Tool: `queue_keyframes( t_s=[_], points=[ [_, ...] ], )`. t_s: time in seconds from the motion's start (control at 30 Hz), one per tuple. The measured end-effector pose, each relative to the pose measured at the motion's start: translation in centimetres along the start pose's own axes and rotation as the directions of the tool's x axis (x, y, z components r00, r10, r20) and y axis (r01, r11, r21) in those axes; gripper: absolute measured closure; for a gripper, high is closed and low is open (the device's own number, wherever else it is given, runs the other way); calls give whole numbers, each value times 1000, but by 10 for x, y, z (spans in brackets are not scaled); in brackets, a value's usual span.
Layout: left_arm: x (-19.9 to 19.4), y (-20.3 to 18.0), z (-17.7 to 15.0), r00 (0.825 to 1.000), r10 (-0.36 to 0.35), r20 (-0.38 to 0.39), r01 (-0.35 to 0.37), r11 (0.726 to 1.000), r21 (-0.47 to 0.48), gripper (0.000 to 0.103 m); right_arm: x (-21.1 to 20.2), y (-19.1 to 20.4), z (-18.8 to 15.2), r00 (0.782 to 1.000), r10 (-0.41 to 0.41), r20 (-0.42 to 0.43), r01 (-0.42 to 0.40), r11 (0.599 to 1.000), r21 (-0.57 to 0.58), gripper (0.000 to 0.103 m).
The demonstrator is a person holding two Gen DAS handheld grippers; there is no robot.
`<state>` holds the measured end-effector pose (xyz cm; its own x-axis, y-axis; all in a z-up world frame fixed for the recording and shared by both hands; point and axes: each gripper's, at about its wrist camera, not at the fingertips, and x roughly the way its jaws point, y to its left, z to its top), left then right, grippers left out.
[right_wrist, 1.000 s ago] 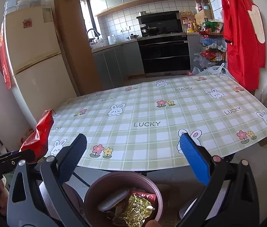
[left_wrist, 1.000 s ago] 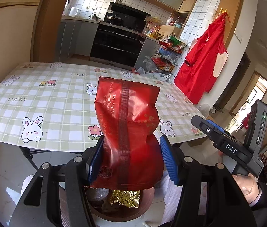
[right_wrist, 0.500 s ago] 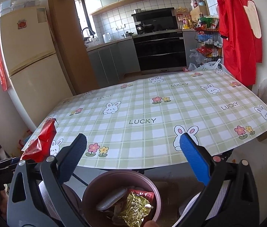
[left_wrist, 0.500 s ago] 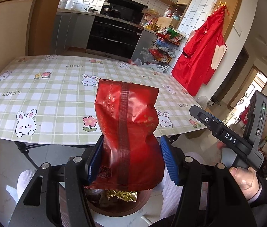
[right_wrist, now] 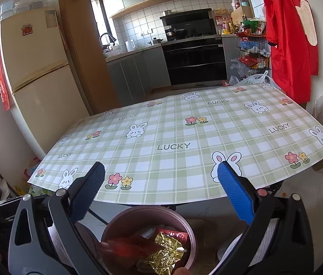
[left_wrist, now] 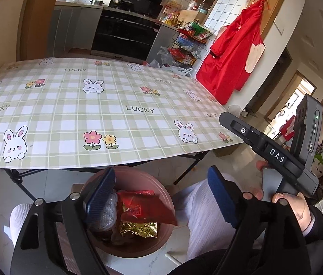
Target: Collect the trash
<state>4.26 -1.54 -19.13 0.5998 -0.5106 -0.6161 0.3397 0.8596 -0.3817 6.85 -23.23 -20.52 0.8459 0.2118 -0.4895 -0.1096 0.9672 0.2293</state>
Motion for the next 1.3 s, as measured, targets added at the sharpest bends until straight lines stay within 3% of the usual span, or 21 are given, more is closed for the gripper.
queue_keyframes(
  t_s=[0.37, 0.7, 0.83, 1.0, 1.07, 1.2, 1.3],
  points=[
    [-6, 13, 3, 994, 104, 22, -104, 994, -26, 12, 3, 1, -1, 1000, -1, -14, 1, 1000, -7, 6],
    [-10, 13, 4, 992, 122, 33, -122, 992, -20, 11, 4, 2, -2, 1000, -1, -20, 1, 1000, -7, 6],
    [-18, 10, 10, 985, 156, 74, -158, 987, 16, 11, 1, 5, 5, 1000, -16, -23, 15, 999, -35, 6],
    [-42, 6, 39, 963, 215, 164, -233, 967, 101, 7, -8, 23, 44, 996, -77, -41, 67, 977, -202, 6],
    [-56, 3, 56, 950, 233, 208, -262, 957, 127, 6, -18, 30, 65, 997, -71, -15, 65, 965, -254, 6],
    [-87, -9, 88, 905, 282, 318, -348, 921, 174, 6, -46, 44, 108, 995, -74, 73, 95, 929, -357, 6],
    [-106, -15, 108, 893, 265, 365, -350, 917, 189, 6, -62, 47, 131, 991, -75, 108, 110, 923, -369, 6]
  ],
)
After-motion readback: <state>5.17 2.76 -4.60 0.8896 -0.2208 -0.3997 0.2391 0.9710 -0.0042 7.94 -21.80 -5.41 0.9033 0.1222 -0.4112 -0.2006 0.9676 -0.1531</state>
